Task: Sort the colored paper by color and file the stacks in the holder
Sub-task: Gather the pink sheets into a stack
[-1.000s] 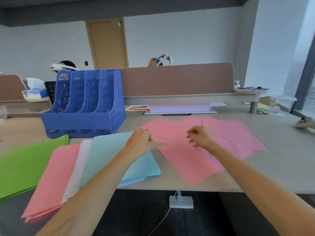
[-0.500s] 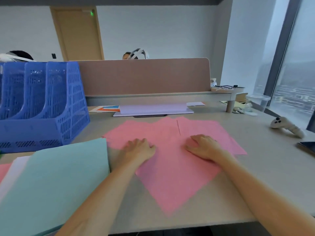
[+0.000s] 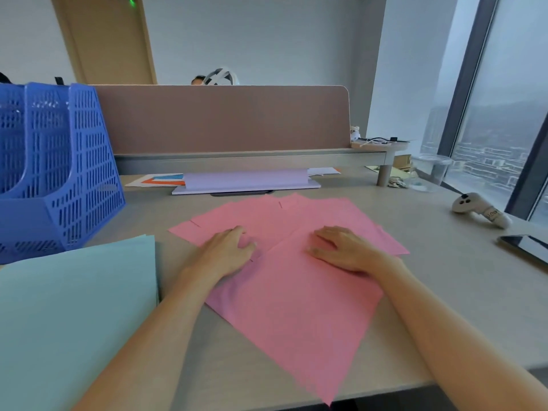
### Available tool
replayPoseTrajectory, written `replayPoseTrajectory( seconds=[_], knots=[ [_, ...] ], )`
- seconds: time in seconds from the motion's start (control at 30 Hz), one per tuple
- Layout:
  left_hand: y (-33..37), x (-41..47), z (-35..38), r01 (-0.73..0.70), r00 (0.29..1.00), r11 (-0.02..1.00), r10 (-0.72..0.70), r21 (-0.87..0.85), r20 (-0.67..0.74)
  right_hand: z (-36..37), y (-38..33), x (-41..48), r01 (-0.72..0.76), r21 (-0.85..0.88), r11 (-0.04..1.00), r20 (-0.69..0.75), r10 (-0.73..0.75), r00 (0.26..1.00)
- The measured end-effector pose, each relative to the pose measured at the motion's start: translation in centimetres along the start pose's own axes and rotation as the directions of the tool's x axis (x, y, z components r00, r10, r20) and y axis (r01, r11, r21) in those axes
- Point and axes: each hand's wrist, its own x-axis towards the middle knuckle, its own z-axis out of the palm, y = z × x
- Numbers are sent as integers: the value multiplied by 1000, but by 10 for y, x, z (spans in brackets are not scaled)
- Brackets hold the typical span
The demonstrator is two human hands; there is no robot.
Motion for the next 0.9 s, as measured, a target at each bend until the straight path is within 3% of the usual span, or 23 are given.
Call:
replayPoseTrajectory(
  seconds=[0.23,0.37,0.43,0.6,0.77,0.9],
  knots=[
    [3,-8,-8,-12,999,997,8,-78,-42,-3,7,-3,-292,-110,950,-143,275,951],
    [1,-15,-9,247,969,953,-243,177,-42,-6,17,-5,-500,-80,862,-115,491,864],
    [-3,-16,-8,279,958,931,-286,236,-4,-4,19,-6,-484,-102,869,-103,475,874],
    [-3,-8,-6,168,980,959,-187,228,65,0,18,-4,-337,-15,941,-97,334,937],
    [5,-8,-7,29,991,989,-47,148,122,-3,7,-5,-196,40,980,-44,198,979],
    [8,-12,-10,11,994,1000,-10,-9,107,-7,4,-6,-101,153,983,-14,104,994]
  ],
)
